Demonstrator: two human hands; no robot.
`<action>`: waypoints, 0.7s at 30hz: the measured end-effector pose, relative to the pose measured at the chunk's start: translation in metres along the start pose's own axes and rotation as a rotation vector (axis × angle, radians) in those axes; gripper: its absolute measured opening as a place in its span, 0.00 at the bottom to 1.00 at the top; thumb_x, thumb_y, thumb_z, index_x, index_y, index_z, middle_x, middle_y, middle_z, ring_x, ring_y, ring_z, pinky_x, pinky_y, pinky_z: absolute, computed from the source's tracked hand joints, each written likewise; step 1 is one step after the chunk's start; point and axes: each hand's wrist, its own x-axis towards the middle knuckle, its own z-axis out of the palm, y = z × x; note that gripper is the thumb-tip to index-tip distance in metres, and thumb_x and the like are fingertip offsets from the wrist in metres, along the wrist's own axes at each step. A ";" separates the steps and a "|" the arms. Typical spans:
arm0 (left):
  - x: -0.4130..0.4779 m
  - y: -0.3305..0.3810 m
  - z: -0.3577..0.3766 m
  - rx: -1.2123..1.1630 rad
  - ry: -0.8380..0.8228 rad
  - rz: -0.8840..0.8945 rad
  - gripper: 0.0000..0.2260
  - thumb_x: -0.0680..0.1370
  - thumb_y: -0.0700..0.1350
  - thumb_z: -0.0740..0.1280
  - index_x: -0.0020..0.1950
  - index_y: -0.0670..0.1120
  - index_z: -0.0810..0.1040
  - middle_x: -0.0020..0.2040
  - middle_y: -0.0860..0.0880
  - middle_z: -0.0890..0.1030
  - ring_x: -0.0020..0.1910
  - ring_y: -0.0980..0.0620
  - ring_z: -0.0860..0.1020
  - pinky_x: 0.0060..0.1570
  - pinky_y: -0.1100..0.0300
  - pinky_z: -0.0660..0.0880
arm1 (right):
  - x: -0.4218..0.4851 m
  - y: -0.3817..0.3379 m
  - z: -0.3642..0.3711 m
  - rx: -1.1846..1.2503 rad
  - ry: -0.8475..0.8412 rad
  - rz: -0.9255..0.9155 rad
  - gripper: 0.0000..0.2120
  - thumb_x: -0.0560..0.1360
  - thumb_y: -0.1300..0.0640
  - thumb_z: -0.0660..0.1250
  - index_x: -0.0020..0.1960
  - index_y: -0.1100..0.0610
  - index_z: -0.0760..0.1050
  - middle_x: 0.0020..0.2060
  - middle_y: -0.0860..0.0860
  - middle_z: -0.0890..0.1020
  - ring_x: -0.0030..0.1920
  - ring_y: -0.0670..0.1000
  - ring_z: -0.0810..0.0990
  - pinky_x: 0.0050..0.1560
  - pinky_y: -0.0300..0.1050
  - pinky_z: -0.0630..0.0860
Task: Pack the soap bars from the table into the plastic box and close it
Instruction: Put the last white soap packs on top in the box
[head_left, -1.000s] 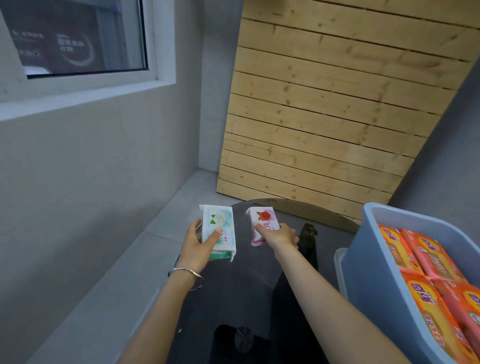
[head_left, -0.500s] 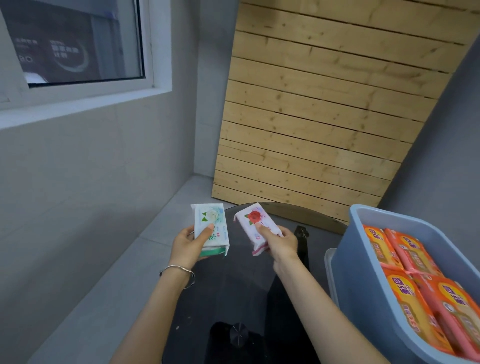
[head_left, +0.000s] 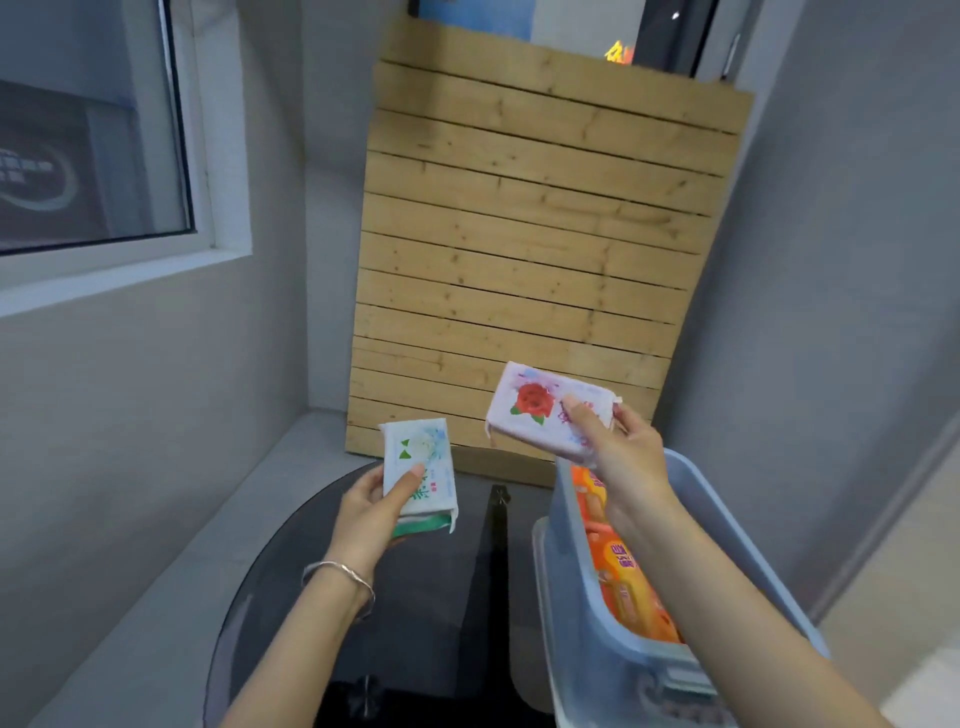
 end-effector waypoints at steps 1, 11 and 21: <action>-0.003 0.002 0.008 0.006 -0.017 0.004 0.16 0.74 0.46 0.69 0.60 0.43 0.76 0.52 0.43 0.83 0.45 0.48 0.82 0.40 0.58 0.80 | 0.008 -0.004 -0.019 -0.026 0.047 0.005 0.18 0.71 0.57 0.73 0.59 0.60 0.73 0.46 0.55 0.84 0.43 0.52 0.84 0.42 0.44 0.81; -0.020 0.010 0.059 0.044 -0.083 0.019 0.15 0.74 0.46 0.70 0.60 0.44 0.77 0.50 0.46 0.84 0.46 0.47 0.82 0.47 0.51 0.80 | 0.085 0.024 -0.109 -0.305 0.119 0.352 0.21 0.74 0.52 0.69 0.61 0.65 0.72 0.36 0.56 0.79 0.33 0.54 0.78 0.34 0.48 0.78; -0.024 0.017 0.064 0.162 -0.097 0.092 0.12 0.73 0.48 0.70 0.55 0.49 0.76 0.49 0.48 0.84 0.46 0.49 0.83 0.42 0.56 0.79 | 0.108 0.035 -0.117 -1.155 -0.266 -0.070 0.31 0.64 0.37 0.72 0.59 0.51 0.67 0.56 0.50 0.70 0.55 0.51 0.76 0.53 0.46 0.77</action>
